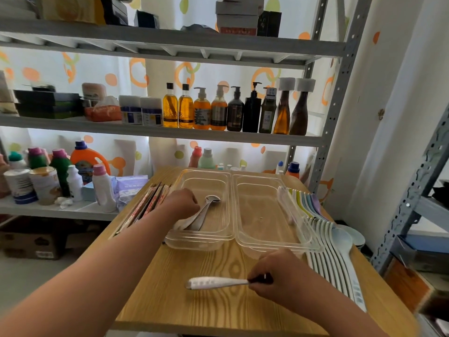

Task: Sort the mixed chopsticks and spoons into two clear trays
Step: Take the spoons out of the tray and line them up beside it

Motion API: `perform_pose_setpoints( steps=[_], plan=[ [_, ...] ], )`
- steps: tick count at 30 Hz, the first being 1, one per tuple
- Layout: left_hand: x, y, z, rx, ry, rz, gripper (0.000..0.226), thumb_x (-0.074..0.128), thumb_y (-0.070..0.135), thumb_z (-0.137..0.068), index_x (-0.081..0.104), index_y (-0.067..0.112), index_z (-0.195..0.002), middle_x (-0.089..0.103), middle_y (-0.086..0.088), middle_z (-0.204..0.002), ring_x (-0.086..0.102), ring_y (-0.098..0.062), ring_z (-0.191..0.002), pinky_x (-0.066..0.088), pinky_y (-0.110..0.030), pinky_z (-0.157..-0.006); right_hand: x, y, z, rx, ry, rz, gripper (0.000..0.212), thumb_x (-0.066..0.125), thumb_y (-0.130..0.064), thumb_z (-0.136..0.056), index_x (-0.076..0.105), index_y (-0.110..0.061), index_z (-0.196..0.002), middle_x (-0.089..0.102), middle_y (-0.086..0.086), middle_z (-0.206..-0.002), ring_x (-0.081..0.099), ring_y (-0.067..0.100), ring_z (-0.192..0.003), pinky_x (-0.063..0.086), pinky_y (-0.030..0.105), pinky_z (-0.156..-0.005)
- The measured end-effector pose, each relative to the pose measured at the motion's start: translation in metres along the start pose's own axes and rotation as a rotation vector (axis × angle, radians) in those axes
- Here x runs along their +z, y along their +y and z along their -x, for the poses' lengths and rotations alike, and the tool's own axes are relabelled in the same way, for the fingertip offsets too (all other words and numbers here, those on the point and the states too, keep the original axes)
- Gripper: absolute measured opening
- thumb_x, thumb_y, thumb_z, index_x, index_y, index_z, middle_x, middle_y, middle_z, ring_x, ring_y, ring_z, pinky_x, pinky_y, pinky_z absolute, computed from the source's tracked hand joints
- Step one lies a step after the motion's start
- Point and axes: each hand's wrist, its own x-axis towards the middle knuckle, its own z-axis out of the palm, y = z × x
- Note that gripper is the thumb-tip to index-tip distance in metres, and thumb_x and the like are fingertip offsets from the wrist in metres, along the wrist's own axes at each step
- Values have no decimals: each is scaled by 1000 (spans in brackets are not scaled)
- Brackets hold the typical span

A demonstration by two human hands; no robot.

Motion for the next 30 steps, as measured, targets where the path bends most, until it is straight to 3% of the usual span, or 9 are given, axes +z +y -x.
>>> perform_pose_setpoints(
  steps=[4,7,12,17,24,30],
  plan=[
    [6,1,-6,-43,-84,-191,35,57,20,-88,58,10,-121,63,-9,-115,59,-23,-104,50,-35,-93,4,7,-2,28,-35,6,22,64,-25,-87,72,-20,-106,54,-16,-77,49,-4,-64,40,4,-62],
    [10,0,-9,-48,-92,-254,37,58,24,-90,55,11,-125,61,-7,-120,57,-22,-109,48,-32,-95,6,11,-2,54,-56,-11,21,63,-24,-87,72,-19,-105,52,-17,-75,50,-2,-66,42,7,-66],
    [11,2,-11,-57,-92,-262,36,59,21,-90,55,11,-124,61,-8,-119,57,-22,-108,48,-32,-94,8,16,-3,75,-63,-4,22,62,-26,-89,70,-21,-109,54,-15,-84,49,-3,-68,40,4,-62],
    [13,2,-10,-65,-79,-271,36,62,15,-86,56,12,-122,60,-7,-118,57,-22,-107,49,-33,-92,14,19,-4,83,-58,-16,22,62,-28,-87,71,-25,-107,58,-10,-96,47,-4,-79,43,9,-74],
    [15,6,-8,-76,-81,-310,28,65,18,-85,57,10,-111,62,-6,-105,59,-20,-96,51,-30,-83,17,21,-4,34,-26,-21,25,64,-31,-86,69,-25,-110,53,-14,-92,44,-9,-72,35,1,-66],
    [14,14,-4,-16,-43,-452,36,68,23,-84,54,12,-114,58,-6,-114,57,-21,-104,49,-30,-87,18,19,-6,21,-13,-22,27,63,-30,-86,67,-24,-112,61,-7,-104,43,-9,-72,35,2,-66]
  ],
)
